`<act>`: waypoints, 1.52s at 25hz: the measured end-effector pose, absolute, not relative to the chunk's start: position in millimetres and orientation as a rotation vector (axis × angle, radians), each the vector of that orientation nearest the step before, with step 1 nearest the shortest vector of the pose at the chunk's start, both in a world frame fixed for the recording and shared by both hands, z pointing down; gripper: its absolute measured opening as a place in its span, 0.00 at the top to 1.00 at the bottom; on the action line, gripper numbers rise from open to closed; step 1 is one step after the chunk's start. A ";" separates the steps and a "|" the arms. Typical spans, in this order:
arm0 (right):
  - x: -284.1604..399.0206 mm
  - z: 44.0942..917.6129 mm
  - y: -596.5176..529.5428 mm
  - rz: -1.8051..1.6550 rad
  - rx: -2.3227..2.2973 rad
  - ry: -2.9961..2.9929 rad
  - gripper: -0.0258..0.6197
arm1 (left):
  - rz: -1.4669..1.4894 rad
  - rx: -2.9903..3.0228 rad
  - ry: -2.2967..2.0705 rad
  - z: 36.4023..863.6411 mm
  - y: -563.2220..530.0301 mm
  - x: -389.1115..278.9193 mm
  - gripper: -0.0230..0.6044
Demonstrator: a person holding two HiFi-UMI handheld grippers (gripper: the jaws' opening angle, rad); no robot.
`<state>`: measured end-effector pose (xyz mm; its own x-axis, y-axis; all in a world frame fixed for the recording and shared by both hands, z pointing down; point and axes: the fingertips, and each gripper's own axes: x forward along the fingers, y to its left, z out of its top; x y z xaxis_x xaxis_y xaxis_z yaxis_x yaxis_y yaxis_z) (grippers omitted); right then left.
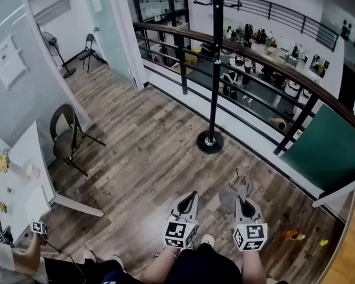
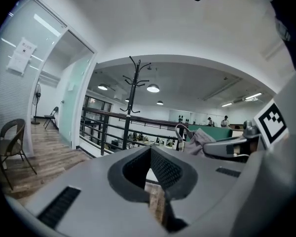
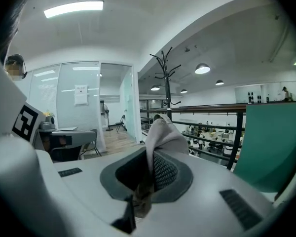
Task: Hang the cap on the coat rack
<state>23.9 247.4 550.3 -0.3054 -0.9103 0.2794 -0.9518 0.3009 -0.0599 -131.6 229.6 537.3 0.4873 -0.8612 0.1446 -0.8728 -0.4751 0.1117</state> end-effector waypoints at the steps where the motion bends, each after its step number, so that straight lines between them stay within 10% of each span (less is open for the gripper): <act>1: 24.9 550.7 248.3 0.317 1.746 -2.352 0.92 | 0.105 2.564 -1.506 537.1 231.0 -134.2 0.96; 9: 21.1 541.4 265.3 0.267 1.850 -2.297 0.91 | 0.044 2.629 -1.377 531.1 254.2 -148.1 0.96; 12: 14.5 539.9 278.1 0.249 1.871 -2.280 0.91 | 0.012 2.651 -1.345 530.9 263.6 -150.7 0.55; 14: 13.1 543.6 290.4 0.253 1.879 -2.274 0.91 | 0.030 2.656 -1.327 536.4 273.2 -149.2 0.46; 38: 53.6 558.1 169.6 0.266 1.758 -2.349 0.91 | 0.096 2.577 -1.364 556.4 163.7 -100.9 0.43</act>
